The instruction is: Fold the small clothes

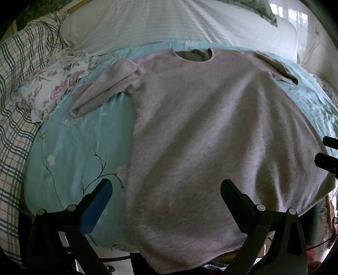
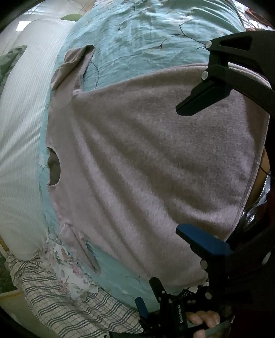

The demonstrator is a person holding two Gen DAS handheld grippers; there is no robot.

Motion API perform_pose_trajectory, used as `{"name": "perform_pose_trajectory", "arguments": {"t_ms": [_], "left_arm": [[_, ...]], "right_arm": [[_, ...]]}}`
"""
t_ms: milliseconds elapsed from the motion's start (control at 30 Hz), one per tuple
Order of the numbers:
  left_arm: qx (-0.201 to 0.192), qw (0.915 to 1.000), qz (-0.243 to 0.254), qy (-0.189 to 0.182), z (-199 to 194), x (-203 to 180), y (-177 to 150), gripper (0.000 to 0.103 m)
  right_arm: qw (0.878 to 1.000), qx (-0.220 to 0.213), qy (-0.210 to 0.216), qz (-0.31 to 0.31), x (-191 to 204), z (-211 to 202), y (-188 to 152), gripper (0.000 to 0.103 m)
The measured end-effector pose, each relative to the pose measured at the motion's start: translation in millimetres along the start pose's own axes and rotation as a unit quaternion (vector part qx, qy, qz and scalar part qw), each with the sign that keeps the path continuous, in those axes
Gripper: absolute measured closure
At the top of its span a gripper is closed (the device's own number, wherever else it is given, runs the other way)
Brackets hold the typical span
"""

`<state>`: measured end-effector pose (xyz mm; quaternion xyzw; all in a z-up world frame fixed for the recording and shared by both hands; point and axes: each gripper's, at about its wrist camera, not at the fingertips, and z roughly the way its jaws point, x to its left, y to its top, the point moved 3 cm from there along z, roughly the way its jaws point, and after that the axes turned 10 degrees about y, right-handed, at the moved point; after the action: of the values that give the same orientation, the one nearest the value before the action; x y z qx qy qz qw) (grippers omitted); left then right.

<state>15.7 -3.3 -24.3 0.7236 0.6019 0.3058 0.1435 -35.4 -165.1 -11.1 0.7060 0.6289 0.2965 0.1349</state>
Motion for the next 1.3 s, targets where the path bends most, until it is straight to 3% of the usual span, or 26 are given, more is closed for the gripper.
{"name": "perform_pose_trajectory", "arguments": {"t_ms": [267, 367, 733, 1033, 1233, 1300], "left_arm": [[-0.023, 0.9997, -0.007, -0.009, -9.0, -2.2, 9.5, 0.001], [-0.039, 0.9990, -0.017, -0.016, -10.9, -2.5, 12.1, 0.001], [0.005, 0.9999, 0.015, 0.001, 1.5, -2.5, 13.6, 0.001], [0.005, 1.0000, 0.003, -0.001, 18.6, 0.3, 25.0, 0.001], [0.007, 1.0000, 0.000, 0.003, 30.3, 2.6, 35.9, 0.001], [0.005, 1.0000, -0.001, 0.006, 34.5, 2.8, 41.6, 0.001]], "right_arm": [[1.000, 0.001, -0.004, -0.001, -2.8, 0.0, 3.7, 0.001], [1.000, -0.019, 0.008, 0.000, -1.9, -0.4, 4.1, 0.001], [0.999, -0.040, 0.025, 0.011, -14.4, 6.0, 13.8, 0.001], [0.996, -0.065, 0.040, 0.054, -57.3, 5.9, 44.7, 0.001], [0.990, -0.092, 0.051, 0.098, -110.0, 4.6, 88.8, 0.002], [0.987, -0.108, 0.048, 0.106, -132.4, 2.1, 107.7, 0.006]]}}
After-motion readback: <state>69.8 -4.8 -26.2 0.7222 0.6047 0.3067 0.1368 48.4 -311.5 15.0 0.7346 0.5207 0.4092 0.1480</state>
